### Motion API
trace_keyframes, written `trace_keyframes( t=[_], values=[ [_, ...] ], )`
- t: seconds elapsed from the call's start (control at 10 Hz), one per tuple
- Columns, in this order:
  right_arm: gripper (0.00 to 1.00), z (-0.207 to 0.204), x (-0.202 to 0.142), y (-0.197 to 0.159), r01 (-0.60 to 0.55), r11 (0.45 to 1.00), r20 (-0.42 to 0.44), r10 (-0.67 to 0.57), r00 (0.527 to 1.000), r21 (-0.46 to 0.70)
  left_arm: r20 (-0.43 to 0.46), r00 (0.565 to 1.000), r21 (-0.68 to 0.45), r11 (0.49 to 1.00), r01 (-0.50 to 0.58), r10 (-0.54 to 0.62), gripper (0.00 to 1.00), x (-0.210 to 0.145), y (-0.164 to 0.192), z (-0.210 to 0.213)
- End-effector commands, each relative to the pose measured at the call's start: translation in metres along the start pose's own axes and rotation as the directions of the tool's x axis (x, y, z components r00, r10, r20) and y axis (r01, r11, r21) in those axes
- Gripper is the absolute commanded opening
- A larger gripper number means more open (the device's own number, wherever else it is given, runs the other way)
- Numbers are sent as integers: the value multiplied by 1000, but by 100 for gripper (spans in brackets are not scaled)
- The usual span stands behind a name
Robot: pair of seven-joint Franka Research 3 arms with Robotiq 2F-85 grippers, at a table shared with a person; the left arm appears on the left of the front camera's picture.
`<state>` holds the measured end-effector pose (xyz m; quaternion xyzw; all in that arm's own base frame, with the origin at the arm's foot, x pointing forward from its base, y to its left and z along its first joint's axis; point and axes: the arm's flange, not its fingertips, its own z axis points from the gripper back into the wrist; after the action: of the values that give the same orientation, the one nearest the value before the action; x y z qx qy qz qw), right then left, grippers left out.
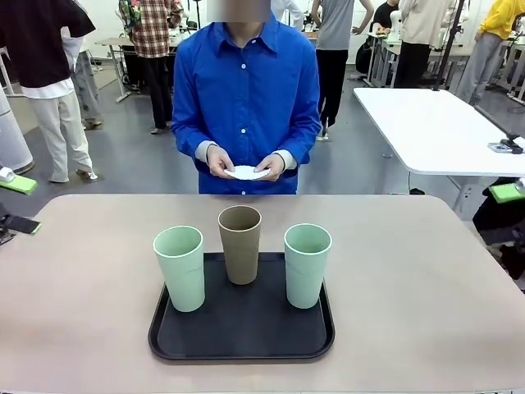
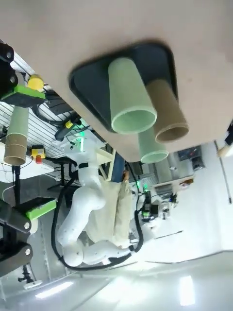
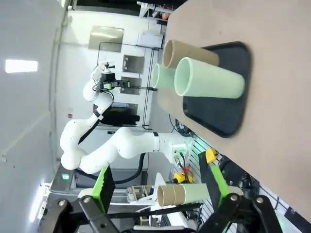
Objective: Place coasters on the table and set cups on them.
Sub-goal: Pick up one Reusable plastic cup and place it on a coaster set by the human.
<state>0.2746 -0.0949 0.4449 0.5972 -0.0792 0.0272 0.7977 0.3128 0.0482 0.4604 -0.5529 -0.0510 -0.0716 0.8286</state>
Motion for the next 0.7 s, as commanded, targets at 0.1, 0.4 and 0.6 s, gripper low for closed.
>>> trace_keyframes(
  t=[0.1,0.4,0.6],
  values=[
    [100,15,2,-29,26,1000,40,-27,999,14,44,998,30,998,-52,51,100,16,22,21],
    [100,48,-3,-46,81,996,133,-85,988,33,117,984,38,989,-140,135,100,9,45,45],
    [100,47,0,-48,79,997,155,-81,985,20,121,986,113,985,-130,116,100,5,43,44]
  ],
)
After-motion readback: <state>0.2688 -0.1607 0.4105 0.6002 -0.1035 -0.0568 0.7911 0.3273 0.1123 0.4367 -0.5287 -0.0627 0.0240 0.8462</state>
